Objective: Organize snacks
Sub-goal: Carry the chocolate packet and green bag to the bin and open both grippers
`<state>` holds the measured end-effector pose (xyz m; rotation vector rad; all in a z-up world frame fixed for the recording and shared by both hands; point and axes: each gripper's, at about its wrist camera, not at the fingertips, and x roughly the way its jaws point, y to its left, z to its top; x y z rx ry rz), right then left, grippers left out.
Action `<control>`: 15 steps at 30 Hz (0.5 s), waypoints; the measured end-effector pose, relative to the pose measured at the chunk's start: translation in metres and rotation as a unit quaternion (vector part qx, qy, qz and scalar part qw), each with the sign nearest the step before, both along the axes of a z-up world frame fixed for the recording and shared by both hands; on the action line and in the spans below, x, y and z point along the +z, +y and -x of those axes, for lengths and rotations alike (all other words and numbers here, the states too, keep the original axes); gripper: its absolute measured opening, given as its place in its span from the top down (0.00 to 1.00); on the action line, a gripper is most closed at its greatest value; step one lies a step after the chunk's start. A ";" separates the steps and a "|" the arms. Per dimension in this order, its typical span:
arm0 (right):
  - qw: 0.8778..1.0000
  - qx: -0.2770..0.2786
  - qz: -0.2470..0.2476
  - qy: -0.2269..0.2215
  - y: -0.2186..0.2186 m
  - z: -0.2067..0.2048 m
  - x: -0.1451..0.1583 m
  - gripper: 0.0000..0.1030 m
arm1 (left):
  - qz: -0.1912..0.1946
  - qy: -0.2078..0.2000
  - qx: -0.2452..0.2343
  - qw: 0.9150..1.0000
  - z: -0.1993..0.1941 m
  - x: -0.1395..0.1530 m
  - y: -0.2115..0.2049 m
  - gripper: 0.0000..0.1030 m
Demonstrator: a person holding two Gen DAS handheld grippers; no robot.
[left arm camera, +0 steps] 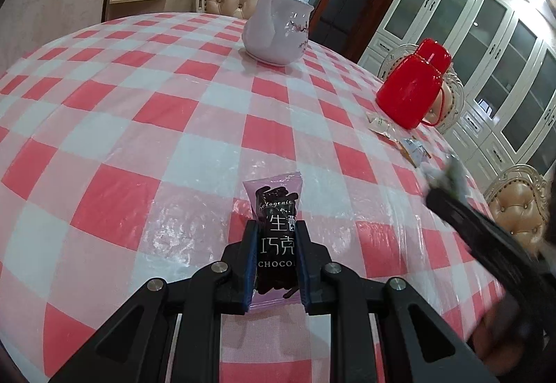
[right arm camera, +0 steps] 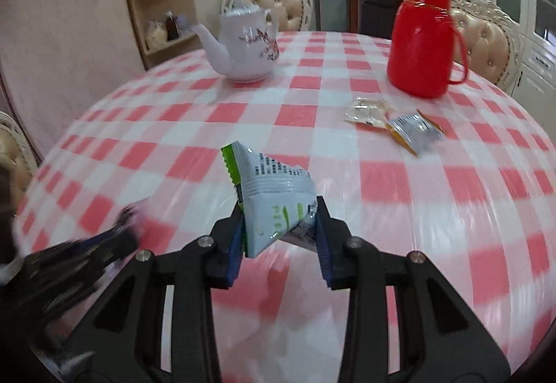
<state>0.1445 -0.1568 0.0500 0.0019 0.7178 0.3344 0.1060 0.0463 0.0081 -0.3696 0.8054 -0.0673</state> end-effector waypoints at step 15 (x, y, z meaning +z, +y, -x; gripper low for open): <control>0.997 -0.010 -0.070 0.025 -0.004 0.079 -0.016 0.62 | -0.010 -0.012 0.012 1.000 0.012 0.009 0.007 0.80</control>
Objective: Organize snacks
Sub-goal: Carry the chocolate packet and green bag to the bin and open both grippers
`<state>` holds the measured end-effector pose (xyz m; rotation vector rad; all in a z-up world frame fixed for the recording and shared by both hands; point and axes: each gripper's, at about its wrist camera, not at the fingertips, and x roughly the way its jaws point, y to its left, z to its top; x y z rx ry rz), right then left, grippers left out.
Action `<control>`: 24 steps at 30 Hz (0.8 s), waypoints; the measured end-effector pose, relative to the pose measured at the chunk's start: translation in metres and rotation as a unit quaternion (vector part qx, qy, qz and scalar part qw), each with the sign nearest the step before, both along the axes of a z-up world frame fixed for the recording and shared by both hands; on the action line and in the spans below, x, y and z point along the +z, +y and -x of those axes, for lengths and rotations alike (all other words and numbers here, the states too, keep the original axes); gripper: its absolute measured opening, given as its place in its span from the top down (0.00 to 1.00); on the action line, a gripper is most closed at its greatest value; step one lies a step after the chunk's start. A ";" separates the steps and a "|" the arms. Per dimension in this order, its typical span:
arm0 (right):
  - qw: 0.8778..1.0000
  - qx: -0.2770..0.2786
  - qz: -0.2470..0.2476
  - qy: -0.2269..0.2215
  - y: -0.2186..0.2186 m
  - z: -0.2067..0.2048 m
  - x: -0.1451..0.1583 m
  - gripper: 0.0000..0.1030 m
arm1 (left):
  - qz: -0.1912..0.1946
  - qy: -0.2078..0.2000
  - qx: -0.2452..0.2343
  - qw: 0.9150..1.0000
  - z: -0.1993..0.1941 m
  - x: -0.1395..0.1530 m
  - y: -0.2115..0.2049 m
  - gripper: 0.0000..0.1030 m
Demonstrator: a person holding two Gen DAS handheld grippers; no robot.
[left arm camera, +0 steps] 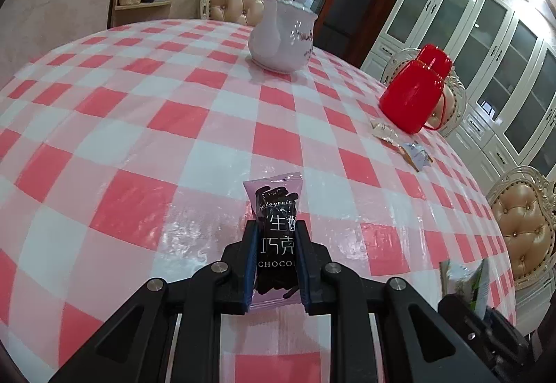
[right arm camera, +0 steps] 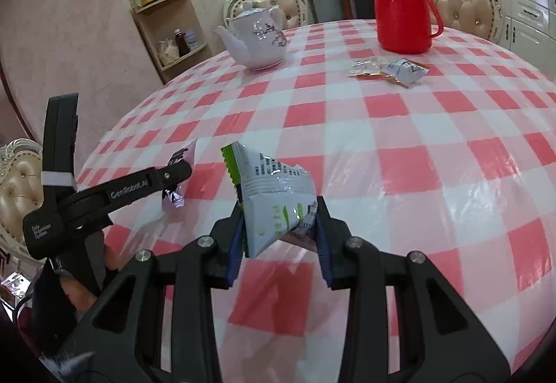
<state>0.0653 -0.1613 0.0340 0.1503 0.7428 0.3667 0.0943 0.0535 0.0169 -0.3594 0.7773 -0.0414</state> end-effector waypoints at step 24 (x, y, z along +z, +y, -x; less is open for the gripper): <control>0.995 0.096 0.011 -0.011 0.056 0.037 -0.002 0.62 | -0.056 -0.023 0.029 0.998 0.102 0.009 0.025 0.80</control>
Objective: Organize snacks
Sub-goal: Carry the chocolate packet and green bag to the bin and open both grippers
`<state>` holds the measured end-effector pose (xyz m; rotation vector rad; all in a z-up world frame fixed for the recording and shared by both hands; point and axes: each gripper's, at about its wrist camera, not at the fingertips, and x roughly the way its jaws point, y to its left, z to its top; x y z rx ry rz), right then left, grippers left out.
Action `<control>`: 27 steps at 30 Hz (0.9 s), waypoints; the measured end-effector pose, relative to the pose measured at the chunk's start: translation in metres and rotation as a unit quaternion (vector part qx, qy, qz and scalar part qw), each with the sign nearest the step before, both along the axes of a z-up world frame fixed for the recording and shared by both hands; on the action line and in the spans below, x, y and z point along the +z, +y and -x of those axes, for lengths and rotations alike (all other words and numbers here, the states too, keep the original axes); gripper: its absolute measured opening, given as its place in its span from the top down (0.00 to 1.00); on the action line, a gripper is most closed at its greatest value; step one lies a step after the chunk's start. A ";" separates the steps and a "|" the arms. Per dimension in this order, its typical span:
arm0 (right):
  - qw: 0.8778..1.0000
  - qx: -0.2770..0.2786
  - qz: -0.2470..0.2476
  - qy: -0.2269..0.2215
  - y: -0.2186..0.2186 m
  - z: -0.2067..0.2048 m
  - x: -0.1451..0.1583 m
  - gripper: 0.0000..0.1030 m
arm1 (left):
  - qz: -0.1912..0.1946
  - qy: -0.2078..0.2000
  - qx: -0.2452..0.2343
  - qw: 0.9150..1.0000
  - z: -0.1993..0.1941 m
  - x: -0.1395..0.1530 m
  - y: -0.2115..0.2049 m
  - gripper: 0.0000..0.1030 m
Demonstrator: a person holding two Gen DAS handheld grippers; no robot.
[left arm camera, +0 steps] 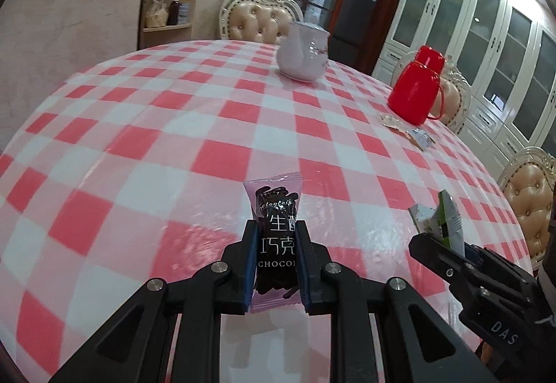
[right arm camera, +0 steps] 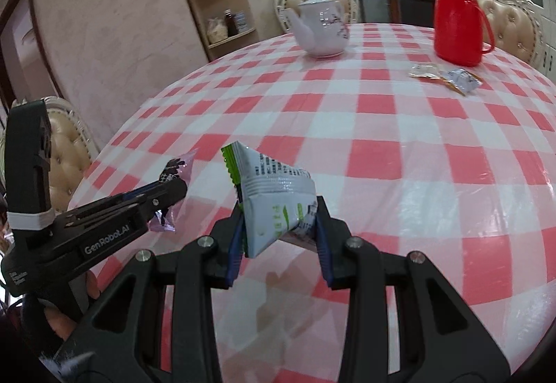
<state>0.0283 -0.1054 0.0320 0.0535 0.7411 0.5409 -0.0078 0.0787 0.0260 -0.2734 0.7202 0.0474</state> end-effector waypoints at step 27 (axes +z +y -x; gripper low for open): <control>0.987 0.155 -0.014 0.029 0.094 0.079 -0.008 0.62 | -0.015 0.015 0.088 0.996 0.109 0.004 0.084 0.80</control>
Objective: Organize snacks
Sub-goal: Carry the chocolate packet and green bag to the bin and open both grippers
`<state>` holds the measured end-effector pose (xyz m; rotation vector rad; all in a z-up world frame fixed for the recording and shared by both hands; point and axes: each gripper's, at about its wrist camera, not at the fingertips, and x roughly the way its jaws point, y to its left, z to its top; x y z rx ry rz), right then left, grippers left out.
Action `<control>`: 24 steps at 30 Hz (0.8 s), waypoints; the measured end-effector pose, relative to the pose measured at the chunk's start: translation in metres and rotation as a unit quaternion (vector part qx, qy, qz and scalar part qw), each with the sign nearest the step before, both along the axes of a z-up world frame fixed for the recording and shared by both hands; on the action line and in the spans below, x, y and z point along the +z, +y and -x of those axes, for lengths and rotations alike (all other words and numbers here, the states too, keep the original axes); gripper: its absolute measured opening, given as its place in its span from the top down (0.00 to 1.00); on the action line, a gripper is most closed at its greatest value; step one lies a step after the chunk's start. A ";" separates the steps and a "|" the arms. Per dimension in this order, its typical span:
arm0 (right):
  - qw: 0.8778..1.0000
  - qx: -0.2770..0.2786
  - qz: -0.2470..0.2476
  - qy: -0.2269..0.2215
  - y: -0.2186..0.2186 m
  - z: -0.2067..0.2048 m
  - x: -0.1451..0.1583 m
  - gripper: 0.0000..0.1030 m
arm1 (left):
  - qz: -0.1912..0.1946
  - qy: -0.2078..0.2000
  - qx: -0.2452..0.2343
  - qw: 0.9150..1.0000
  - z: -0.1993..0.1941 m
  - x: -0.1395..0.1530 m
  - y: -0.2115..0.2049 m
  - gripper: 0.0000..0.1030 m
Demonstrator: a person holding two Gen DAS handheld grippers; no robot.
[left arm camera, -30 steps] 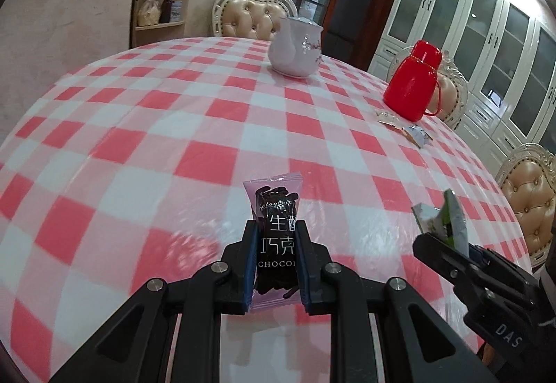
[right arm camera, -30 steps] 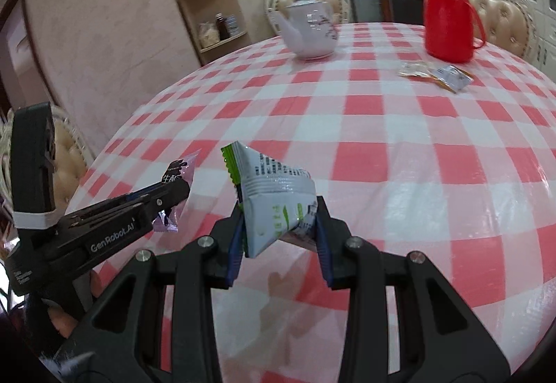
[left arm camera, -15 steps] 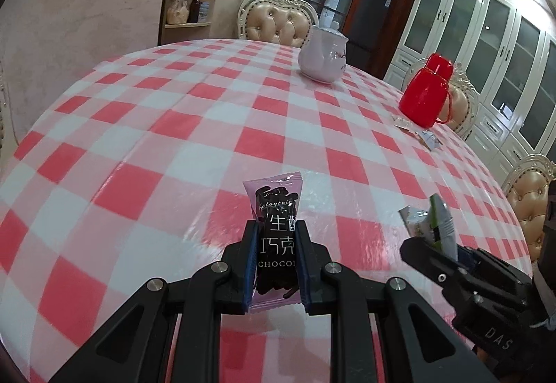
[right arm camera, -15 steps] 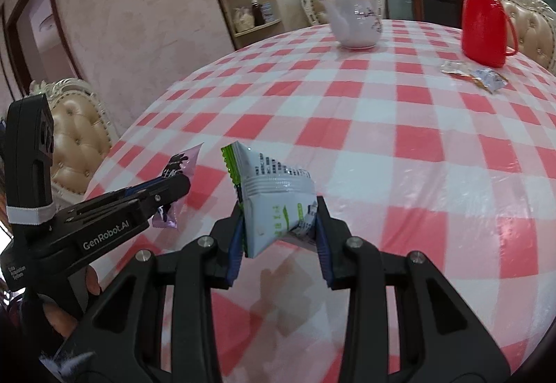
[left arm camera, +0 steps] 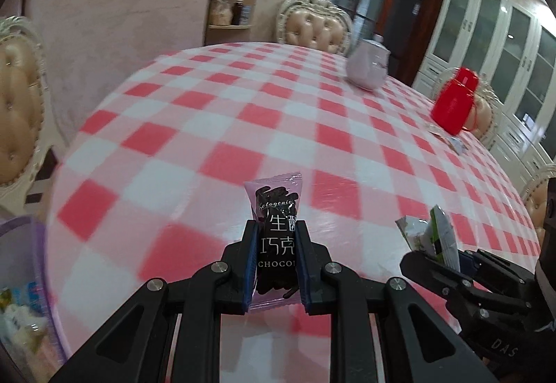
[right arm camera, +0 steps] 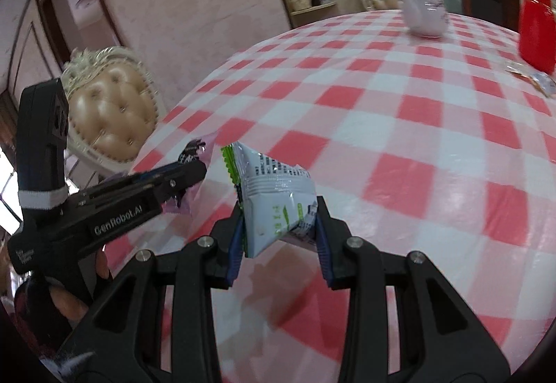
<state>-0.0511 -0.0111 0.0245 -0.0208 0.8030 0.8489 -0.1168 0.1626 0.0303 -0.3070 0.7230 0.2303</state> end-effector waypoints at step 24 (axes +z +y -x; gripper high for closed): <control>0.975 0.224 -0.002 0.006 0.145 0.121 -0.001 0.61 | -0.009 0.012 0.178 0.984 0.136 0.000 0.132 0.80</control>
